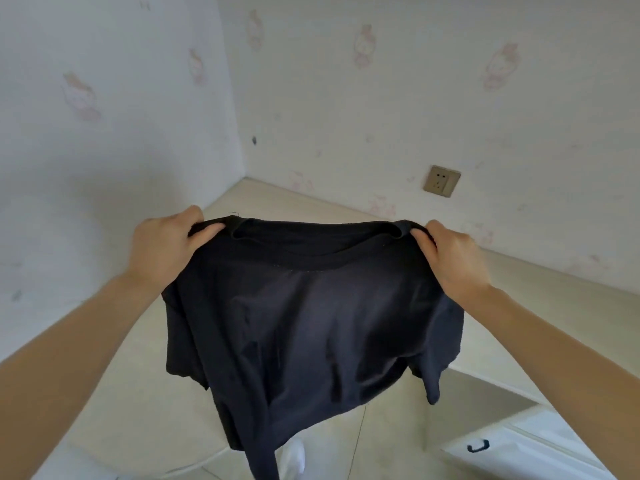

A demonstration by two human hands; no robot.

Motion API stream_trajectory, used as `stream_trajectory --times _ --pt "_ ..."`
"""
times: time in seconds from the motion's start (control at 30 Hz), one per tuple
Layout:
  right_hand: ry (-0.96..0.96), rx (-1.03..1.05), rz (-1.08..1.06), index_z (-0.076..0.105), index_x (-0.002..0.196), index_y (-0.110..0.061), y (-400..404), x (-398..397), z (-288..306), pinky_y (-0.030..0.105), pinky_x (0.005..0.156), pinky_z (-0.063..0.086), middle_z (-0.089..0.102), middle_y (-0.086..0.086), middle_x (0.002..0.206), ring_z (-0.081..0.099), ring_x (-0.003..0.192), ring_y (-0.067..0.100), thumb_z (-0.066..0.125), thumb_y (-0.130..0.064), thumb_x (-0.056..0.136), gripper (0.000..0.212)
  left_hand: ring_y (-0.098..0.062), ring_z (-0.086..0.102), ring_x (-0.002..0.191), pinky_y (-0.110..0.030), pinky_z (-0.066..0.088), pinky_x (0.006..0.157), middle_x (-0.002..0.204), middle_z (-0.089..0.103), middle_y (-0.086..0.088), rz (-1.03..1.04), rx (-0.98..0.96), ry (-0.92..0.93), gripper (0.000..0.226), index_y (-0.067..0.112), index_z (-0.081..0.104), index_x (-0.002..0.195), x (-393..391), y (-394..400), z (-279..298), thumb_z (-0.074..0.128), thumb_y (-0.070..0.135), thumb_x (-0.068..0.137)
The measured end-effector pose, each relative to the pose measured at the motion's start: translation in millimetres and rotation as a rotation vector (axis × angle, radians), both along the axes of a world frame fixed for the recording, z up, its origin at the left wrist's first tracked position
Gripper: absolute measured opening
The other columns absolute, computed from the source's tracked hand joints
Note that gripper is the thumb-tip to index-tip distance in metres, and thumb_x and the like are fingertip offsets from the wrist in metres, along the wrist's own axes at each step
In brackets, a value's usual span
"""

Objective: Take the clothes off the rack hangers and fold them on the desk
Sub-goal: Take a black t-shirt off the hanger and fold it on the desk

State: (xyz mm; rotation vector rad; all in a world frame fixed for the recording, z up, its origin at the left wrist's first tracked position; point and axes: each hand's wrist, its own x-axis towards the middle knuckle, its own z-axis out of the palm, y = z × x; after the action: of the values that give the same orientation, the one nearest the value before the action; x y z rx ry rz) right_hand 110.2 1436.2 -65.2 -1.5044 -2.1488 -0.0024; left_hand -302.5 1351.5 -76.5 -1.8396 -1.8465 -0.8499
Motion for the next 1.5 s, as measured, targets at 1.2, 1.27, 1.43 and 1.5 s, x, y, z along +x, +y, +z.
stream_trajectory --times 1.2,1.27,1.43,1.5 --pt "-0.492 -0.360 -0.041 0.047 0.127 -0.007 347 -258 -286 0.044 0.085 0.044 0.046 0.016 0.126 0.045 0.109 0.036 0.052 -0.027 0.093 0.040 -0.044 0.032 0.129 -0.062 0.028 0.104 0.140 0.040 -0.017 0.617 -0.691 -0.299 0.048 0.017 0.047 0.137 -137 296 -297 0.054 0.035 0.093" --pt "-0.560 -0.502 -0.098 0.032 0.142 -0.013 327 -254 -285 0.051 0.099 0.041 0.032 0.015 0.145 0.036 0.128 0.039 0.041 -0.044 0.097 0.055 -0.044 0.017 0.140 -0.069 0.015 0.108 0.153 0.025 -0.015 0.646 -0.824 -0.333 0.060 0.027 0.030 0.148 -133 287 -302 0.043 0.052 0.095" --pt "-0.477 -0.689 -0.106 -0.002 0.153 -0.029 323 -242 -294 0.068 0.108 0.021 -0.001 0.005 0.160 0.003 0.145 0.042 0.025 -0.059 0.097 0.070 -0.039 -0.008 0.147 -0.073 0.001 0.108 0.163 -0.005 -0.008 0.589 -0.924 -0.261 0.075 0.034 -0.002 0.155 -139 289 -310 0.018 0.069 0.091" --pt "-0.484 -0.689 -0.076 -0.006 0.152 -0.032 331 -236 -297 0.070 0.108 0.018 -0.006 0.002 0.160 -0.003 0.145 0.041 0.023 -0.062 0.095 0.071 -0.038 -0.010 0.148 -0.073 0.001 0.109 0.163 -0.007 -0.007 0.561 -0.939 -0.236 0.076 0.035 -0.004 0.154 -150 299 -310 0.015 0.071 0.090"
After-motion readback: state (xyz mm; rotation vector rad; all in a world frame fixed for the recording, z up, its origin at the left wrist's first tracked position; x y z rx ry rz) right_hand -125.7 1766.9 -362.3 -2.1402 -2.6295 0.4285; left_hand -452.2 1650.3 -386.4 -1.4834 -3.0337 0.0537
